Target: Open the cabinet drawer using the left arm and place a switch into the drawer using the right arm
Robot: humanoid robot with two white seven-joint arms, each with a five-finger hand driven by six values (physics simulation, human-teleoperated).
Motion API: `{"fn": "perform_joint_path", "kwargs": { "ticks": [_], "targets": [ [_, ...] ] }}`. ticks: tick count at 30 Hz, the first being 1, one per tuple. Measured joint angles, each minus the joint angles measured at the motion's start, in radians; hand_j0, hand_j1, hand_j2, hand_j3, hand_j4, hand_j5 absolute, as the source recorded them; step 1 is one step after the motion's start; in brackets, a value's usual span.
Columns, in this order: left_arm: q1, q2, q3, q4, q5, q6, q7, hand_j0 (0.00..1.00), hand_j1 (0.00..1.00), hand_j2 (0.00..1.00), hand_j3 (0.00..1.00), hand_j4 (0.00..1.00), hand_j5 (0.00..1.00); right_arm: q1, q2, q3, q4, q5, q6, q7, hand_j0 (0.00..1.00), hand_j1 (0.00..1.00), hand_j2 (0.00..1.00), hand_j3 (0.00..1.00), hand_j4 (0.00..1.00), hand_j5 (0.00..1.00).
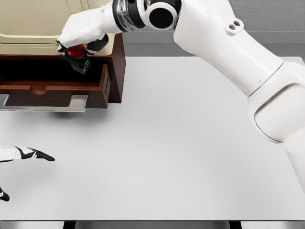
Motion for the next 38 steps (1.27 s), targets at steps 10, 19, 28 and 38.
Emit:
{"fn": "perform_joint_path", "kwargs": {
  "ticks": [10,19,28,38],
  "targets": [
    [0.004,0.010,0.000,0.000,0.000,0.000,0.000,1.00,1.00,1.00,1.00,1.00,1.00,-0.029,0.004,0.060,0.006,0.015,0.000,0.000,1.00,1.00,1.00,1.00,1.00,1.00],
    [0.009,0.011,0.006,0.002,-0.003,0.000,0.000,1.00,1.00,1.00,1.00,1.00,1.00,0.113,-0.174,-0.040,-0.406,0.002,0.000,0.000,1.00,1.00,1.00,1.00,1.00,1.00],
    [0.018,-0.011,0.021,0.002,-0.003,-0.001,0.000,1.00,1.00,1.00,1.00,1.00,1.00,0.666,-0.808,-0.440,-0.722,-0.064,-0.002,0.001,1.00,1.00,1.00,1.00,1.00,1.00],
    [0.002,-0.236,0.090,-0.001,0.012,0.000,0.000,1.00,1.00,1.00,1.00,1.00,1.00,0.767,-0.881,-0.554,-0.670,-0.028,0.000,0.000,1.00,1.00,1.00,1.00,1.00,1.00]
  ]
}}
